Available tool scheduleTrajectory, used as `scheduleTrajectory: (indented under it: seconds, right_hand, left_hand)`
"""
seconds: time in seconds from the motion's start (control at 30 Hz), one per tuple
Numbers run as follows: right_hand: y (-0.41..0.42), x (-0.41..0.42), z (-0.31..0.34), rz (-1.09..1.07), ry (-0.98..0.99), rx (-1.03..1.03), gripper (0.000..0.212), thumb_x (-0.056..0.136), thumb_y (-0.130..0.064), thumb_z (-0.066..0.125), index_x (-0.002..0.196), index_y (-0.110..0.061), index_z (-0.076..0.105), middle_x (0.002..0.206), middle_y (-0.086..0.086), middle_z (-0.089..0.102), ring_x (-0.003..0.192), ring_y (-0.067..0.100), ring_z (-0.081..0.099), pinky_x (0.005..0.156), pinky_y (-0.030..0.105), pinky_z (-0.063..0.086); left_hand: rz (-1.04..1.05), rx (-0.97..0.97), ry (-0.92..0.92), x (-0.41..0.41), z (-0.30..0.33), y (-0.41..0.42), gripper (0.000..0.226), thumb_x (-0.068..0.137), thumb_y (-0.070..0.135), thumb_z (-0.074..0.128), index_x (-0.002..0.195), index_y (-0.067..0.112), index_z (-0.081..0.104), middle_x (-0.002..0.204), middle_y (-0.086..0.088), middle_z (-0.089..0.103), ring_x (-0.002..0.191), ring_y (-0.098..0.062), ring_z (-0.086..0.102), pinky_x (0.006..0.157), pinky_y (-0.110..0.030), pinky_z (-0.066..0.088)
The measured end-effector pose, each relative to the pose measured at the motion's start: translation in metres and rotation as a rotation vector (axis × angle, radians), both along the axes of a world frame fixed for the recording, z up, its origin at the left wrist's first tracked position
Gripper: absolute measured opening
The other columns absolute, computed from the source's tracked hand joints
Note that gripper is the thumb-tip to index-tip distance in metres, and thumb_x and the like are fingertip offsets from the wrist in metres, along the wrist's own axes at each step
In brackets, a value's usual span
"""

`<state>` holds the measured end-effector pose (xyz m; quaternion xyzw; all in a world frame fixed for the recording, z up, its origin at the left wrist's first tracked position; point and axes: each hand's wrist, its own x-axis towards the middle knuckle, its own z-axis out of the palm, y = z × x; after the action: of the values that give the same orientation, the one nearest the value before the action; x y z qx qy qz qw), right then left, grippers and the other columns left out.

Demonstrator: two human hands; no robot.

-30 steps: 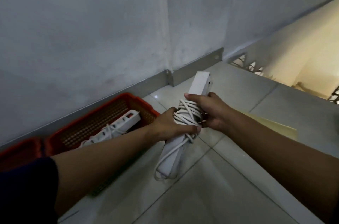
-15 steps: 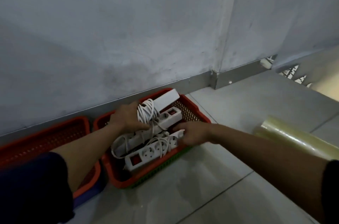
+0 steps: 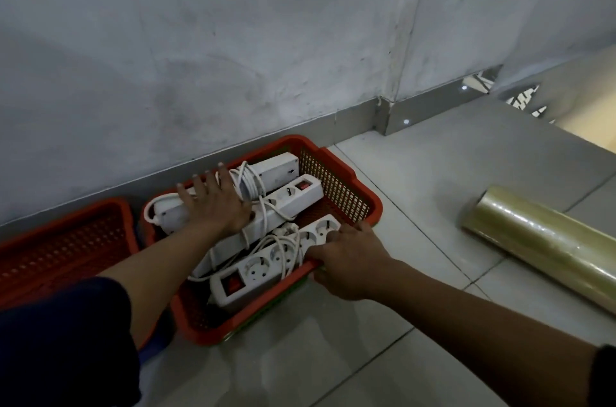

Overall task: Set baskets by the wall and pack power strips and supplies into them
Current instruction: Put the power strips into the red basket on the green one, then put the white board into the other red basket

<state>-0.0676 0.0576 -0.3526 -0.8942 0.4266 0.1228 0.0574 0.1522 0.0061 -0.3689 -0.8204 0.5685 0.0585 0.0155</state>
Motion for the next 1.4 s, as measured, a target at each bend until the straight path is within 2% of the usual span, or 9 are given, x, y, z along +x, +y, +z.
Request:
scheduleTrajectory:
  seconds: [0.2,0.33,0.43,0.6,0.97,1.1,1.17,1.27,1.4]
  right_hand:
    - [0.004,-0.006,-0.011,-0.001,-0.078,-0.025,0.047,0.093,-0.053,0.040,0.133,-0.029,0.046,0.135,0.012,0.050,0.130,0.030,0.039,0.110,0.049,0.019]
    - [0.011,-0.020,-0.017,-0.025,-0.241,0.048,0.060,0.091,-0.052,0.048,0.144,-0.029,0.033,0.154,0.011,0.027,0.145,0.027,0.013,0.116,0.050,0.001]
    - [0.019,-0.039,-0.017,-0.081,-0.345,0.058,0.062,0.091,-0.047,0.052,0.146,-0.029,0.028,0.158,0.009,0.018,0.146,0.026,0.011,0.117,0.050,0.007]
    - [0.040,-0.108,-0.014,-0.316,-0.449,0.051,0.066,0.090,-0.047,0.053,0.147,-0.030,0.025,0.155,0.010,0.027,0.140,0.026,0.027,0.115,0.043,0.023]
    - [0.194,-0.356,-0.023,-1.066,-0.317,0.135,0.080,0.083,-0.056,0.058,0.148,-0.037,0.016,0.155,0.002,0.027,0.137,0.023,0.034,0.111,0.043,0.030]
    - [0.269,-0.409,-0.030,-1.144,-0.124,0.264,0.087,0.076,-0.066,0.058,0.146,-0.047,0.009,0.159,-0.002,0.011,0.146,0.022,0.012,0.115,0.057,0.006]
    - [0.295,-0.426,-0.030,-1.175,-0.104,0.360,0.100,0.065,-0.073,0.065,0.143,-0.054,0.006,0.160,-0.006,-0.001,0.147,0.023,-0.005,0.110,0.064,-0.003]
    - [0.318,-0.439,-0.031,-1.147,-0.165,0.554,0.120,0.051,-0.062,0.082,0.139,-0.061,0.001,0.158,-0.008,-0.017,0.144,0.026,-0.021,0.110,0.068,0.001]
    - [0.327,-0.444,-0.044,-1.032,-0.129,0.515,0.124,0.049,-0.051,0.088,0.142,-0.055,0.006,0.156,-0.002,-0.020,0.141,0.031,-0.024,0.109,0.069,0.009]
  left_hand:
    - [-0.061,0.161,-0.253,-0.011,0.005,0.001,0.097,0.084,0.072,0.016,0.147,0.003,-0.014,0.157,-0.023,-0.009,0.145,-0.038,-0.013,0.109,-0.068,-0.008]
    - [-0.023,0.217,-0.165,-0.021,0.015,0.005,0.099,0.081,0.077,0.011,0.147,0.007,-0.015,0.155,-0.026,-0.015,0.144,-0.042,-0.014,0.109,-0.070,-0.004]
    - [-0.082,0.155,-0.110,-0.045,0.017,0.009,0.096,0.081,0.075,0.013,0.149,0.012,-0.010,0.155,-0.026,-0.016,0.144,-0.043,-0.014,0.110,-0.067,-0.005]
    - [-0.363,0.037,-0.034,-0.130,0.030,0.028,0.082,0.085,0.069,0.020,0.149,0.019,0.012,0.159,-0.017,0.000,0.146,-0.038,0.001,0.114,-0.061,0.003]
    - [-1.101,0.161,0.040,-0.363,0.061,0.128,0.074,0.085,0.070,0.012,0.145,0.027,0.017,0.155,-0.007,0.020,0.143,-0.028,0.017,0.114,-0.054,0.012]
    - [-1.306,0.240,-0.021,-0.429,0.064,0.168,0.073,0.087,0.068,0.019,0.145,0.024,0.019,0.154,-0.007,0.023,0.141,-0.029,0.022,0.113,-0.053,0.015]
    - [-1.373,0.299,-0.033,-0.456,0.058,0.185,0.075,0.087,0.069,0.022,0.145,0.022,0.019,0.153,-0.008,0.024,0.139,-0.030,0.026,0.112,-0.052,0.017]
    - [-1.455,0.416,-0.037,-0.484,0.039,0.216,0.081,0.085,0.070,0.030,0.148,0.020,0.013,0.154,-0.008,0.022,0.138,-0.031,0.026,0.112,-0.050,0.018]
    - [-1.500,0.622,-0.005,-0.507,0.003,0.254,0.092,0.081,0.070,0.042,0.149,0.019,0.007,0.154,-0.010,0.020,0.138,-0.032,0.025,0.112,-0.051,0.020]
